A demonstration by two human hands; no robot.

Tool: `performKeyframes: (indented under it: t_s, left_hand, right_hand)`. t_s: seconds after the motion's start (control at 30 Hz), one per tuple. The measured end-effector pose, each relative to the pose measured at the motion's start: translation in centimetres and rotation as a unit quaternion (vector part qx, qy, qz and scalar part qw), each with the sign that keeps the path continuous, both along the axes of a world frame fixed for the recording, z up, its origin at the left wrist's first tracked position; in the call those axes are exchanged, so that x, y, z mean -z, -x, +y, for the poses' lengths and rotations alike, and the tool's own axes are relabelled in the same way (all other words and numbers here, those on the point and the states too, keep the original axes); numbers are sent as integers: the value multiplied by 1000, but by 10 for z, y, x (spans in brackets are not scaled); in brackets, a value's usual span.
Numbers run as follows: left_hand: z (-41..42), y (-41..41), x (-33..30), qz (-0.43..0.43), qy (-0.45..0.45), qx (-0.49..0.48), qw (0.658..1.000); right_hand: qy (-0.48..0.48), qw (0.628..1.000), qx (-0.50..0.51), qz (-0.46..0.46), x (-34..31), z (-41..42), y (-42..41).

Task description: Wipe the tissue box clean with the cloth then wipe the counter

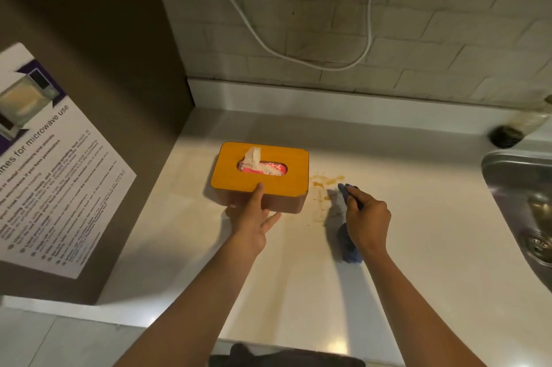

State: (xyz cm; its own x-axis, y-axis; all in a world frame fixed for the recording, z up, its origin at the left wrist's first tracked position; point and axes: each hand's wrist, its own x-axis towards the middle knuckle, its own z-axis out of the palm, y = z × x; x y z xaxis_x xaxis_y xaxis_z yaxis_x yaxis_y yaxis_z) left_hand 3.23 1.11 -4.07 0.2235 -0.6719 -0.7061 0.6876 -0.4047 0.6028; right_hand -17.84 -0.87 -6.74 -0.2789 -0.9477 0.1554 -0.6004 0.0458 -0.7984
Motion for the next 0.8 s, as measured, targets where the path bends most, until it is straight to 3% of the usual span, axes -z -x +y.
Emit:
performKeyframes:
  t_s: [0.37,0.43,0.53,0.6,0.67,0.7,0.8]
  left_hand:
    - [6,-13,6,-21,-20,-52,998]
    - [8,-22,9,-80,-33,-92,992]
    - [13,-38,17,-234,-32,-118,965]
    - [17,-49,23,-361,-17,-60,931]
    - [24,-58,29,-454,-10,20,891]
    - [25,-62,33,-466,-8,41,884]
    - [23,-68,32,-412,-1,36,910]
  right_hand:
    - [24,995,26,93,4,-19,28]
    - [8,989,15,146,14,-25,36]
    - [-124,955,-35,266,35,-25,40]
    - [-175,934,-56,307,48,-20,41]
    - [-170,931,-66,316,52,-18,42]
    - [-170,931,-67,317,52,-17,42]
    - [-170,926,-62,331,52,-19,39]
